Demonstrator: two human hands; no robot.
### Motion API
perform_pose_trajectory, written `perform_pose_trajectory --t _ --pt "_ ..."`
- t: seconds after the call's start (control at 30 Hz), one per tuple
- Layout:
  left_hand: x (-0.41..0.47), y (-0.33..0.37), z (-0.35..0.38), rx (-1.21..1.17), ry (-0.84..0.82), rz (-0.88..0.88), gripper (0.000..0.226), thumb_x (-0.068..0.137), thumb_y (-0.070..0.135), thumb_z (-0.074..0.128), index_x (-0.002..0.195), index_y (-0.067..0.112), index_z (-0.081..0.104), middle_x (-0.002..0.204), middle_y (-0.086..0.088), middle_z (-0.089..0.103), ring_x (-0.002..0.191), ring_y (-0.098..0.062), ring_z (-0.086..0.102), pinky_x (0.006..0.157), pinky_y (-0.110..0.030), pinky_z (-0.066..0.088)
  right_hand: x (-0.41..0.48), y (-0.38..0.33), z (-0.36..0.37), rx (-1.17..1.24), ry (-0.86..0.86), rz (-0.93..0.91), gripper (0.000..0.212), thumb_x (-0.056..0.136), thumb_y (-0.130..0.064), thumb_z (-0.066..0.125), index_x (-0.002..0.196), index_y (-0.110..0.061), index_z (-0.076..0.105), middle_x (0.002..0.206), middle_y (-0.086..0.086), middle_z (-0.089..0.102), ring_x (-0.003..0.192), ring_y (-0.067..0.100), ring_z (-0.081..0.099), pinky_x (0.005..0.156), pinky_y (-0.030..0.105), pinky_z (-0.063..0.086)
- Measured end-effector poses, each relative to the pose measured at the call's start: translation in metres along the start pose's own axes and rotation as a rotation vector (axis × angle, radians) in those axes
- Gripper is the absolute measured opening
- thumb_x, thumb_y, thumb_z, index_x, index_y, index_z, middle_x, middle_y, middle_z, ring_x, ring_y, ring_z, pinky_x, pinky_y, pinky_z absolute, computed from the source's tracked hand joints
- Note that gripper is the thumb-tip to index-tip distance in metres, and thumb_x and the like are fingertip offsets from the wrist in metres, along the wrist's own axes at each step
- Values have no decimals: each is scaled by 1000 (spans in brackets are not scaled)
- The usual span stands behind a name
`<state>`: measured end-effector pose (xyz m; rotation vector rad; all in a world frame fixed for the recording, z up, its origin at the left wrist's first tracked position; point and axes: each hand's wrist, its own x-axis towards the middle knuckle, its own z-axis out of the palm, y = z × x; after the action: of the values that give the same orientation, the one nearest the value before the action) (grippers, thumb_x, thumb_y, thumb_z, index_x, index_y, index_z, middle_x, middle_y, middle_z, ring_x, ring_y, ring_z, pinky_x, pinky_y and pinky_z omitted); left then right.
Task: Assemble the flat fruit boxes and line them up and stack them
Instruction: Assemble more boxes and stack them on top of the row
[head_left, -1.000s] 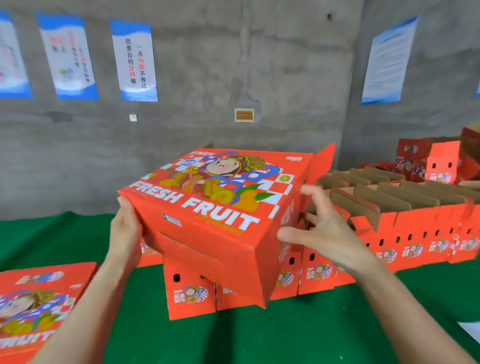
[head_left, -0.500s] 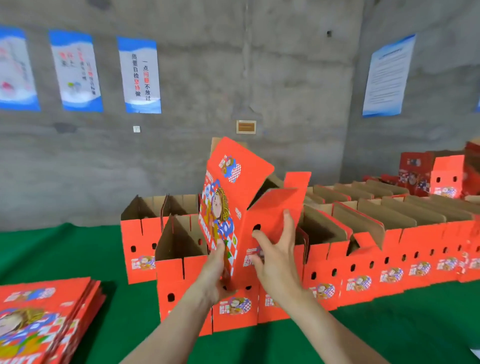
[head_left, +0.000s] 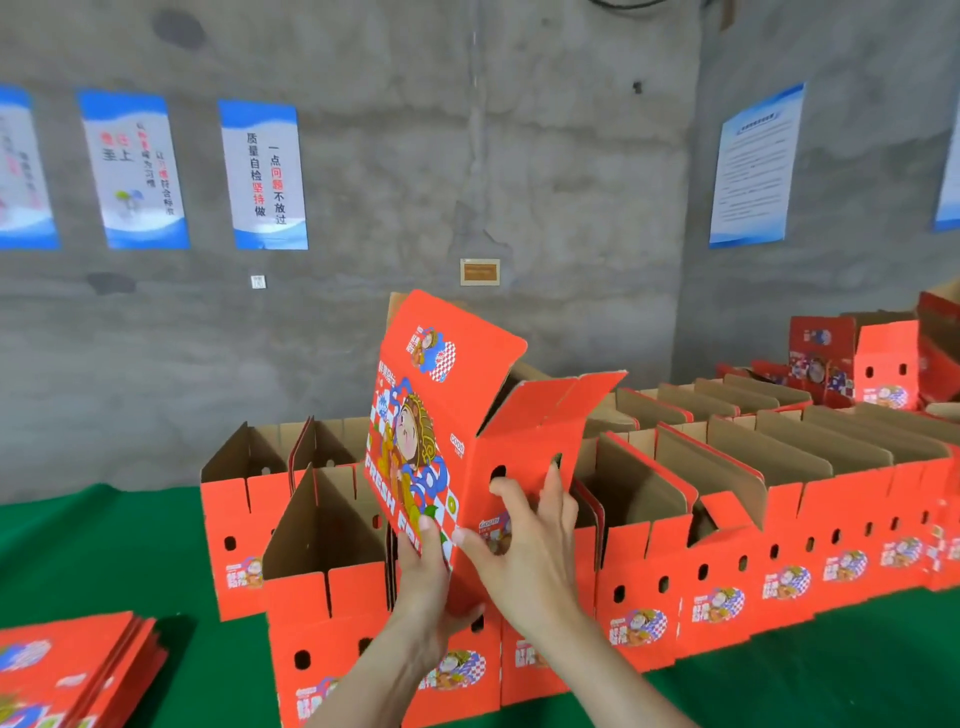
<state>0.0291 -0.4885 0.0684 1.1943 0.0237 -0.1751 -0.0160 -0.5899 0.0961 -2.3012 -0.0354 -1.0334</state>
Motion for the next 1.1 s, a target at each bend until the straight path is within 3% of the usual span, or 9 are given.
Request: perform_pose_trajectory --t 0.1,0.23,0.33,0.43,0.53,0.67,0.77,0.97,1.1 --pt "14 2 25 11 -36 98 46 99 49 32 135 22 40 127 -6 58 103 -25 62 66 -44 57 33 10 -18 -13 59 -52 50 74 -46 71 119 -35 50 155 15 9 131 26 17 108 37 30" --pt "45 5 61 361 -217 178 39 98 53 23 127 39 45 119 8 65 107 -18 64 83 -37 53 81 48 -44 -70 83 -59 52 74 -48 70 117 -38 42 155 12 2 134 29 9 107 42 32" --pt "73 3 96 664 -330 319 43 94 53 18 123 42 49 126 20 57 119 2 51 96 -20 39 113 92 -60 -69 131 -58 52 71 -40 75 115 -34 48 154 15 4 131 24 9 109 40 27" --pt "110 -7 132 986 -305 488 45 103 33 26 143 18 37 143 4 42 134 -7 33 94 -3 20 144 147 -70 -111 113 -10 52 70 -35 78 115 -28 54 154 17 4 131 22 8 110 35 19" --pt "147 -25 161 1339 -357 573 47 103 35 28 145 15 36 151 -1 36 141 -13 29 107 -14 20 174 208 -72 -121 123 89 52 70 -34 78 116 -27 55 154 16 6 133 30 11 110 35 18" --pt "191 -38 192 1800 -501 614 48 103 40 24 147 23 33 159 6 17 147 -11 6 118 -35 9 216 273 -67 -121 214 170 50 71 -29 80 115 -25 57 153 18 8 134 32 11 109 33 19" --pt "221 -42 203 1877 -546 535 50 102 40 29 149 22 29 159 3 18 147 -14 7 119 -35 7 250 311 -63 -130 265 220 49 73 -27 79 116 -24 56 154 18 6 134 32 11 107 31 19" --pt "252 -50 218 1787 -420 387 54 96 40 47 146 26 32 148 0 41 136 -17 38 113 -30 27 316 356 -51 -176 294 288 55 77 -22 76 128 -20 53 156 21 -1 137 41 14 113 39 18" --pt "255 -57 214 1748 -388 418 55 95 40 50 146 28 33 149 3 40 137 -16 36 116 -31 26 324 379 -25 -196 177 469 68 91 -20 59 148 -27 23 156 22 -7 137 49 18 111 45 24"
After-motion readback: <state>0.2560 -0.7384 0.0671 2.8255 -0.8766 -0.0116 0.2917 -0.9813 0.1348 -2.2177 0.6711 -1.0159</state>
